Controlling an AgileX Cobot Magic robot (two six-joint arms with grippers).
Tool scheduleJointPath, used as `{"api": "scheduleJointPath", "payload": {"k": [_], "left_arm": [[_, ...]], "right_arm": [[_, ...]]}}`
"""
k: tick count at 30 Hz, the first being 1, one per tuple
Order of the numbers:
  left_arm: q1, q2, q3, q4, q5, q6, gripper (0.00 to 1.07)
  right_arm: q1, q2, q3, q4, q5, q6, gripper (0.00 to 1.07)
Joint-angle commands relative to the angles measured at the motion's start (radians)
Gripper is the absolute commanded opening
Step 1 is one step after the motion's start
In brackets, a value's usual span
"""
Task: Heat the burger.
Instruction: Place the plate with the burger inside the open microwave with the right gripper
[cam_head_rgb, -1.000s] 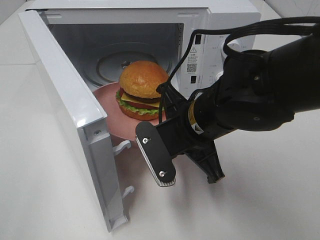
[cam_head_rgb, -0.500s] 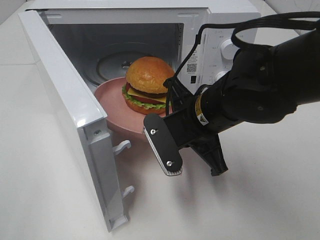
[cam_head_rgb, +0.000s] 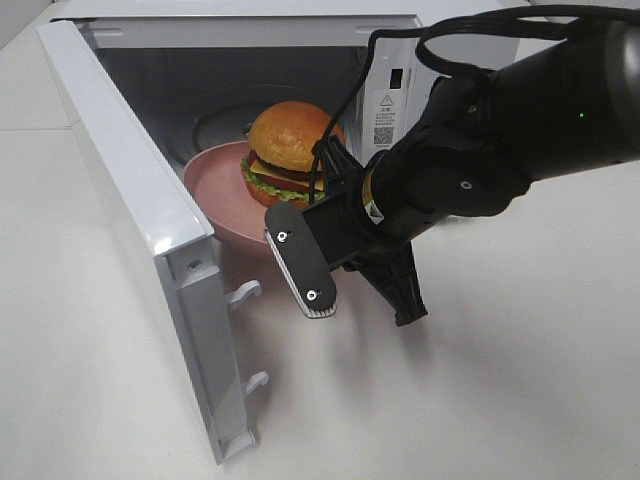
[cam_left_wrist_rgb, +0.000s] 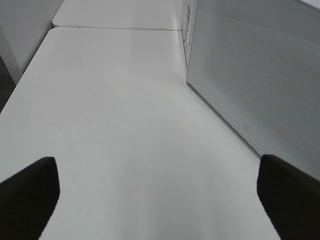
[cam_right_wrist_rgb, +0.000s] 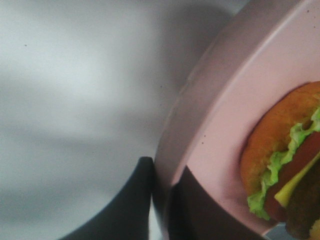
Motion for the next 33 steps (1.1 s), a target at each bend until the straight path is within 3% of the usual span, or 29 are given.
{"api": "scheduleJointPath", "payload": {"k": [1, 14, 33], "left_arm": [[-0.004, -0.020, 0.001, -0.003, 0.000, -0.004, 1.03], [-0.004, -0.020, 0.001, -0.003, 0.000, -0.004, 1.03], [-0.004, -0.020, 0.001, 0.002, 0.000, -0.005, 1.03]], "right_arm": [[-0.004, -0.008, -0.042, -0.010, -0.041, -0.039, 0.00], [-0.027, 0.058, -0.145, 0.006, 0.012, -0.073, 0.00], [-0.027, 0.237, -0.463, 0.060, 0.212, -0.201, 0.00]]}}
